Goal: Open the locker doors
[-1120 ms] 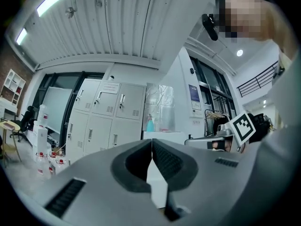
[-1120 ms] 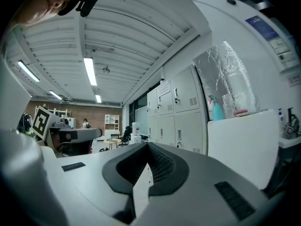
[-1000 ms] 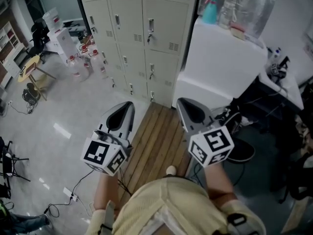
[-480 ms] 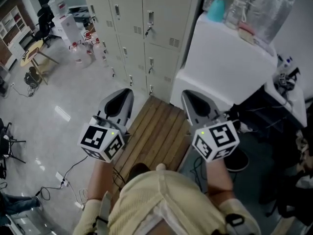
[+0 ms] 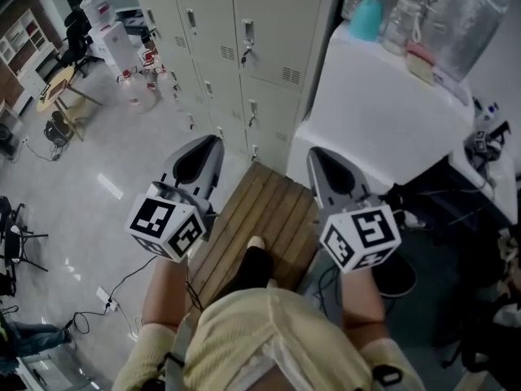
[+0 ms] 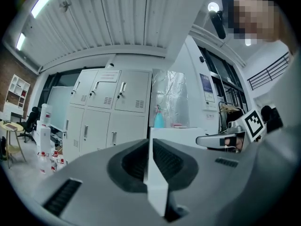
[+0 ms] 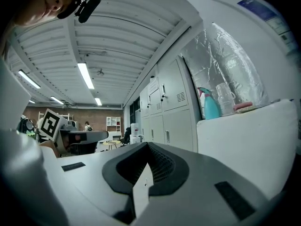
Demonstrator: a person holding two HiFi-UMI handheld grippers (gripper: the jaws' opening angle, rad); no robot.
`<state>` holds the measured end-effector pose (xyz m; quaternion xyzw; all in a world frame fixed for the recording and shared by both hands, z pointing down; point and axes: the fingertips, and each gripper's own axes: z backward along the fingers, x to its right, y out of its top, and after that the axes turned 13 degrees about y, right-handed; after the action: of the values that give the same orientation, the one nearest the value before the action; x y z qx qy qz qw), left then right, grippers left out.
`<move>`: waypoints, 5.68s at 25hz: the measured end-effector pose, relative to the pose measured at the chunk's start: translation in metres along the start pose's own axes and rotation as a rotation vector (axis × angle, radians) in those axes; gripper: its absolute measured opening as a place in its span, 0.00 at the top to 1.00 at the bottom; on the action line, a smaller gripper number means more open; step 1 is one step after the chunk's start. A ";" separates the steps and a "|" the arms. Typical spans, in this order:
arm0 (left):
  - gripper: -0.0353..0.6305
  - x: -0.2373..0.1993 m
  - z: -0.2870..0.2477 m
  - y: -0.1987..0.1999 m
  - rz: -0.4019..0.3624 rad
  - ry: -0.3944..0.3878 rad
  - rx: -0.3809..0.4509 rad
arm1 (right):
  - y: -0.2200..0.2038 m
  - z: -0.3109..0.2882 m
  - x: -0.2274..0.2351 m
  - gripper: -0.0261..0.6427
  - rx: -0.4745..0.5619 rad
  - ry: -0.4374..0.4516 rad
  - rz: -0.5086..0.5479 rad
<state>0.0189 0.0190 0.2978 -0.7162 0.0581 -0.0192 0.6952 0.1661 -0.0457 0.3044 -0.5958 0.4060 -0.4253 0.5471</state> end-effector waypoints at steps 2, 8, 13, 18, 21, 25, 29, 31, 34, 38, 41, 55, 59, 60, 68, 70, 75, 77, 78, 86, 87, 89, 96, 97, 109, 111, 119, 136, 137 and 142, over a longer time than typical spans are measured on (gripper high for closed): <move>0.93 -0.002 -0.017 0.002 0.005 -0.013 0.008 | 0.001 -0.008 0.011 0.96 -0.005 -0.012 -0.001; 0.92 -0.016 -0.066 0.004 0.020 -0.044 0.004 | 0.006 -0.038 0.041 0.96 -0.028 -0.037 0.008; 0.91 -0.034 -0.096 0.006 0.036 -0.057 0.005 | 0.009 -0.070 0.060 0.96 -0.041 -0.049 0.009; 0.88 -0.056 -0.120 0.012 0.033 -0.065 0.018 | 0.015 -0.107 0.069 0.96 -0.052 -0.041 0.031; 0.86 -0.071 -0.134 0.017 0.034 -0.064 0.027 | 0.019 -0.131 0.075 0.96 -0.053 -0.035 0.039; 0.84 -0.090 -0.151 0.019 0.025 -0.070 0.022 | 0.022 -0.156 0.081 0.96 -0.046 -0.038 0.037; 0.82 -0.110 -0.167 0.019 0.063 -0.074 0.027 | 0.025 -0.172 0.092 0.96 -0.040 -0.068 0.035; 0.82 -0.117 -0.173 0.018 0.092 -0.085 0.028 | 0.027 -0.178 0.099 0.96 -0.040 -0.083 0.024; 0.81 -0.127 -0.180 0.016 0.107 -0.094 0.023 | 0.034 -0.185 0.107 0.96 -0.035 -0.099 0.029; 0.80 -0.132 -0.192 0.022 0.107 -0.115 0.026 | 0.040 -0.198 0.117 0.96 -0.043 -0.101 0.053; 0.79 -0.131 -0.201 0.030 0.101 -0.130 0.031 | 0.043 -0.207 0.121 0.96 -0.044 -0.084 0.064; 0.78 -0.117 -0.284 0.106 0.022 -0.084 0.129 | 0.068 -0.232 0.180 0.96 -0.008 -0.013 0.070; 0.78 -0.117 -0.308 0.129 0.016 -0.071 0.161 | 0.076 -0.243 0.196 0.96 0.000 0.009 0.064; 0.78 -0.117 -0.313 0.134 0.012 -0.069 0.165 | 0.077 -0.246 0.200 0.96 0.003 0.016 0.063; 0.77 -0.126 -0.348 0.170 -0.047 -0.022 0.195 | 0.090 -0.272 0.218 0.96 0.025 0.075 0.053; 0.77 -0.130 -0.356 0.182 -0.054 -0.011 0.205 | 0.094 -0.280 0.221 0.96 0.032 0.087 0.047; 0.77 -0.138 -0.372 0.209 -0.092 0.019 0.230 | 0.103 -0.298 0.227 0.96 0.047 0.122 0.038; 0.77 -0.141 -0.378 0.217 -0.094 0.024 0.234 | 0.105 -0.304 0.230 0.96 0.051 0.127 0.025; 0.77 -0.142 -0.381 0.220 -0.092 0.023 0.235 | 0.106 -0.307 0.232 0.96 0.054 0.127 0.023; 0.76 -0.150 -0.407 0.239 -0.100 0.038 0.258 | 0.130 -0.329 0.246 0.96 0.092 0.126 0.021; 0.76 -0.152 -0.411 0.241 -0.106 0.042 0.260 | 0.134 -0.333 0.247 0.96 0.099 0.128 0.022; 0.76 -0.155 -0.417 0.247 -0.124 0.053 0.266 | 0.142 -0.339 0.249 0.96 0.112 0.134 0.022; 0.75 -0.170 -0.429 0.272 -0.174 0.088 0.311 | 0.151 -0.365 0.248 0.96 0.117 0.166 0.021; 0.75 -0.171 -0.431 0.274 -0.184 0.089 0.313 | 0.150 -0.368 0.248 0.96 0.113 0.170 0.019; 0.74 -0.174 -0.465 0.290 -0.327 0.103 0.264 | 0.133 -0.386 0.249 0.96 0.087 0.214 -0.018; 0.74 -0.172 -0.468 0.291 -0.328 0.089 0.259 | 0.131 -0.387 0.249 0.96 0.084 0.217 -0.022; 0.74 -0.175 -0.471 0.295 -0.340 0.085 0.268 | 0.121 -0.388 0.248 0.96 0.065 0.216 -0.030; 0.82 -0.162 -0.456 0.298 -0.403 0.042 0.266 | 0.116 -0.374 0.243 0.96 0.053 0.181 -0.026; 0.82 -0.162 -0.454 0.298 -0.404 0.043 0.264 | 0.117 -0.372 0.242 0.96 0.053 0.179 -0.024; 0.82 -0.161 -0.440 0.297 -0.394 0.041 0.265 | 0.116 -0.364 0.232 0.96 0.051 0.179 -0.016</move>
<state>-0.2057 -0.4082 0.0240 -0.6158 -0.0717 -0.1766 0.7645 -0.1104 -0.3861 0.2176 -0.5447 0.4376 -0.4914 0.5199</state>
